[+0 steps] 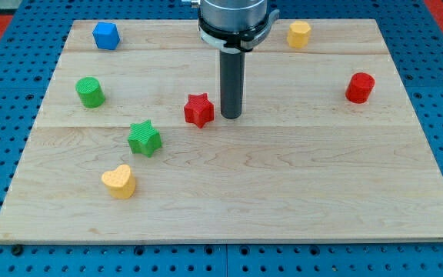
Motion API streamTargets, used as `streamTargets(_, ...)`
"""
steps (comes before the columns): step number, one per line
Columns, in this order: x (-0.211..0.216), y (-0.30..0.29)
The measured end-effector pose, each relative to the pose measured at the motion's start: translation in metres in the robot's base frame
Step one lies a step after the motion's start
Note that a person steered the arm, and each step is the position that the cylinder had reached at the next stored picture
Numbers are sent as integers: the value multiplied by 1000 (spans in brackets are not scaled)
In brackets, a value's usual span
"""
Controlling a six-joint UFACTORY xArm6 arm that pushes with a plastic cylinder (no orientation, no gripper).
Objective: Point your arm at the bottom side of the blue triangle
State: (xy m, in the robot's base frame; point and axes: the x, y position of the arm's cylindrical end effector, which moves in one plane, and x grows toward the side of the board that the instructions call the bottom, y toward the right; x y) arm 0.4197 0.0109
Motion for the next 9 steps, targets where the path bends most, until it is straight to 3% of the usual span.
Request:
streamTargets(2, -15, -18)
streamTargets(3, -15, -80)
streamTargets(4, -29, -99)
streamTargets(6, -32, -82)
streamTargets(9, -23, -117)
